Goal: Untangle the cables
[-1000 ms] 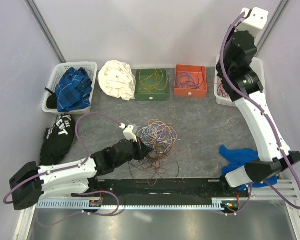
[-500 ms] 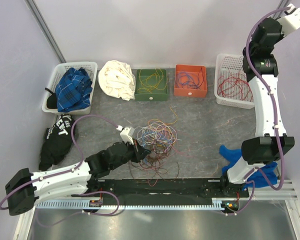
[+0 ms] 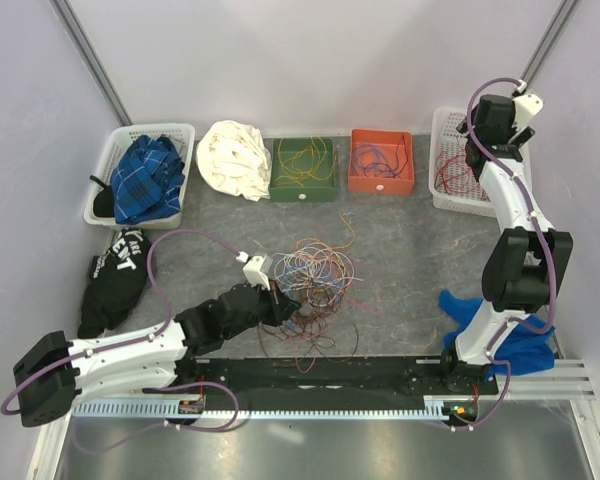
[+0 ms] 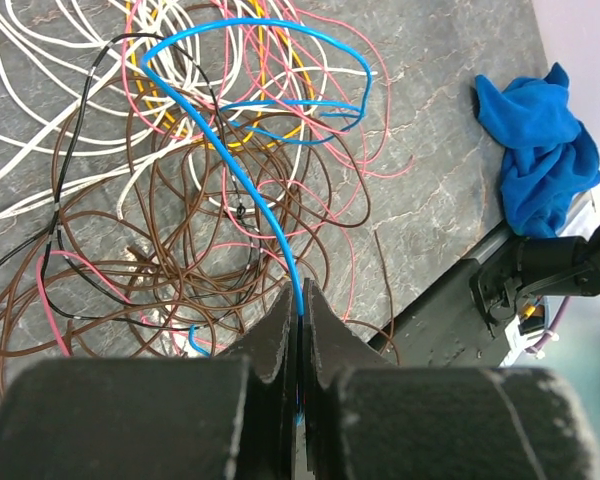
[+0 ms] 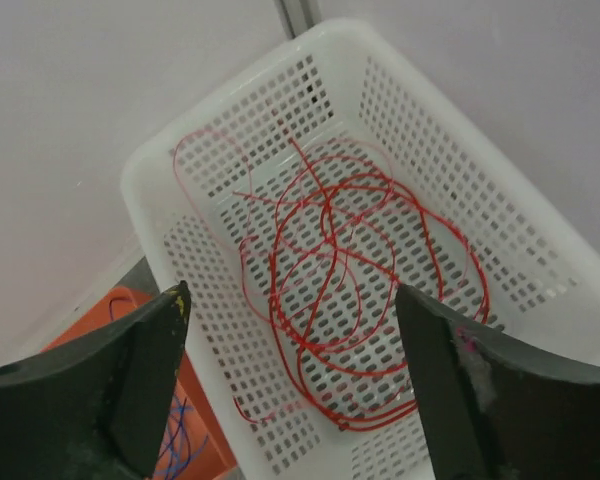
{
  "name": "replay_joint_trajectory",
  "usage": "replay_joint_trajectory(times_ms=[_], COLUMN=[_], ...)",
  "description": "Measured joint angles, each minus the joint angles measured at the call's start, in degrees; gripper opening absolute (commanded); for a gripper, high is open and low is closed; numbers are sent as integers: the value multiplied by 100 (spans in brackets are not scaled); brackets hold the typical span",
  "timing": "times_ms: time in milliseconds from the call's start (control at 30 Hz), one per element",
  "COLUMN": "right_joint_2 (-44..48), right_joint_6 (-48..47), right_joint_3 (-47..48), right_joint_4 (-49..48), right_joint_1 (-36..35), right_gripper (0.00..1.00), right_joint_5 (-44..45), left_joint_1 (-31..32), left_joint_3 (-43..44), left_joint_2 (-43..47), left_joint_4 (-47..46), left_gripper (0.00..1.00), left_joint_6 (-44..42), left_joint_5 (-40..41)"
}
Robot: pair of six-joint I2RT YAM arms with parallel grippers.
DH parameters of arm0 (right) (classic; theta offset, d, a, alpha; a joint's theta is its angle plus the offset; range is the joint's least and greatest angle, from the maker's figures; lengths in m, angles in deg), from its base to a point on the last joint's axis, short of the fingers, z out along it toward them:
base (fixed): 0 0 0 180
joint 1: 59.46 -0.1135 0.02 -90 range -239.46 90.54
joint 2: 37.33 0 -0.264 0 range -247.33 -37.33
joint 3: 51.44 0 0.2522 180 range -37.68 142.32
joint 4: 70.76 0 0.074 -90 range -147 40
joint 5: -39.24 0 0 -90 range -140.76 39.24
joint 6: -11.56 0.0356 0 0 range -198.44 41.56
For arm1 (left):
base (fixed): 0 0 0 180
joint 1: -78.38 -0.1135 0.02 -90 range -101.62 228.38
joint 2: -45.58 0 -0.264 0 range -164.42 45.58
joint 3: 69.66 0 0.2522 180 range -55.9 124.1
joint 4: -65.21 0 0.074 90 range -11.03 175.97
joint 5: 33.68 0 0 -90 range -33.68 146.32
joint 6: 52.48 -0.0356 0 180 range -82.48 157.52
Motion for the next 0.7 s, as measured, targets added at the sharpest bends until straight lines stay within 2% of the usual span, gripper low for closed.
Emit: replay_joint_trajectory(times_ms=[167, 400, 500, 700], right_joint_2=[612, 2680, 3541, 4922], right_joint_6=[114, 479, 601, 839], right_joint_3=[-326, -758, -1344, -3204], right_joint_4=[-105, -826, -1217, -1620], right_joint_1=[-315, -1316, -1499, -1827], right_gripper=[96, 98, 97, 95], right_joint_5=[-188, -699, -1174, -2065], left_joint_1=[0, -11, -20, -149], left_joint_3=[260, 1598, 2424, 3969], left_joint_2=[-98, -184, -205, -595], left_joint_4=[201, 699, 863, 1023], left_gripper=[2, 2, 2, 2], left_joint_6=[-42, -564, -933, -1523], left_joint_5=[87, 365, 560, 772])
